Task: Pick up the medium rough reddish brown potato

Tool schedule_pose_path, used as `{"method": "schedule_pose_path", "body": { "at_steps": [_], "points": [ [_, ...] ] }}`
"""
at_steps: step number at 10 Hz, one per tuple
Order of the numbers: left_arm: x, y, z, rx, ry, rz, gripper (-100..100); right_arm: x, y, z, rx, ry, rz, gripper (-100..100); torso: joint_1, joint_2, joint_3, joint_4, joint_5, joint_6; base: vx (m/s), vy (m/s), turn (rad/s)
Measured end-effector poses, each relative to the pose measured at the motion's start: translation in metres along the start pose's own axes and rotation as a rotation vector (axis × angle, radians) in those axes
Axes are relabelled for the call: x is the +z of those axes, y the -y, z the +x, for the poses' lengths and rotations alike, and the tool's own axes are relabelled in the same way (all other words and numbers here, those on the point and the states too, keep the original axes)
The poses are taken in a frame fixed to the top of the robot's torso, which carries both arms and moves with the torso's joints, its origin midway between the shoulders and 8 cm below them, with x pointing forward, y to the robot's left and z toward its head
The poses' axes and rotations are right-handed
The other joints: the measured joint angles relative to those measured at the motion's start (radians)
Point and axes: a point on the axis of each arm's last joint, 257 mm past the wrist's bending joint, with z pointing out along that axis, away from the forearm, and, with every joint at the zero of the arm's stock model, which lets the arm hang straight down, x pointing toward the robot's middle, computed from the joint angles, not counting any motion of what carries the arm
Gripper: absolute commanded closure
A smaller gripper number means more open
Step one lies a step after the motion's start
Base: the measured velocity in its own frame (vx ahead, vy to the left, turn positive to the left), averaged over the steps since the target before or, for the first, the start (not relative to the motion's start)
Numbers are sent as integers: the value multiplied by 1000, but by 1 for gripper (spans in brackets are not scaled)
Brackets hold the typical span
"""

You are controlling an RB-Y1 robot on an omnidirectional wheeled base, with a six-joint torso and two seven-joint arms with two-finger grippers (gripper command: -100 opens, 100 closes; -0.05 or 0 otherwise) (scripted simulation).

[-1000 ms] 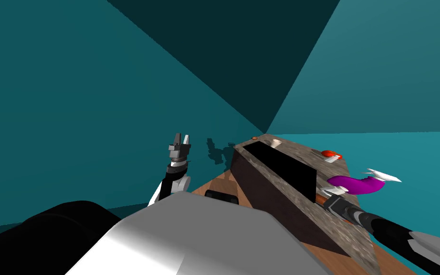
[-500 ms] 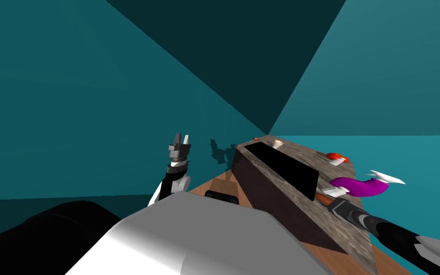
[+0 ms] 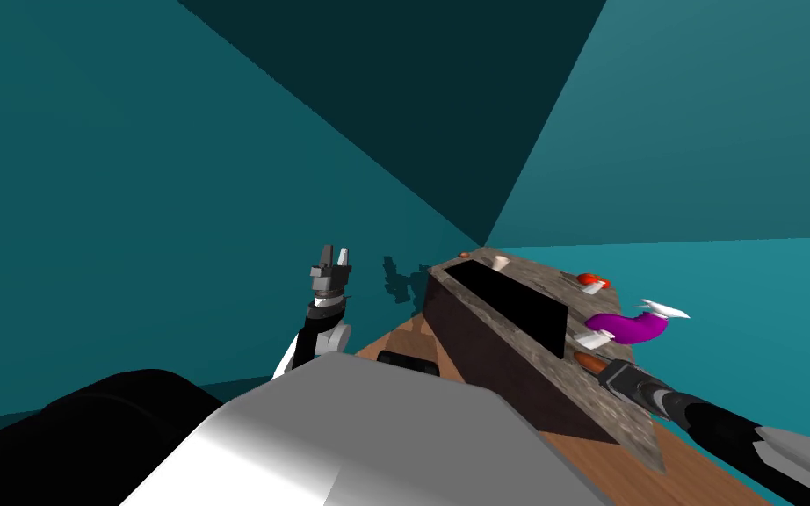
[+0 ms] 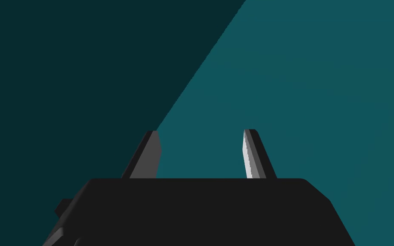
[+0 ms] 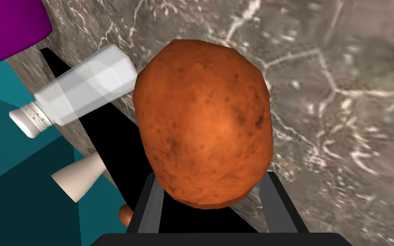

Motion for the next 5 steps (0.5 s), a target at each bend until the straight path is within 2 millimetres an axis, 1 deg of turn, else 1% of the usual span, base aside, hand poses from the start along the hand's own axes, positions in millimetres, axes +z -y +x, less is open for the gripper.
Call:
{"method": "schedule_pose_path", "body": {
  "at_steps": [1, 3, 4, 5],
  "points": [
    [0, 0, 0, 0, 0, 0, 0, 0, -1, -7, -16, 13, -7, 100, 0, -1, 0, 0, 0, -1, 116, 31, -231],
    [0, 0, 0, 0, 0, 0, 0, -1, -4, -30, -58, 55, -25, 100, 0, -2, -1, -1, 0, -1, 164, 17, -382],
    [0, 0, 0, 0, 0, 0, 0, -2, -4, -39, -82, 74, -35, 100, 0, -4, -2, -1, 0, -2, 180, 25, -447],
    [0, 0, 0, 0, 0, 0, 0, 0, -5, -54, -112, 101, -46, 100, 0, -4, -3, -1, 0, -2, 76, 22, -106]
  ]
}}
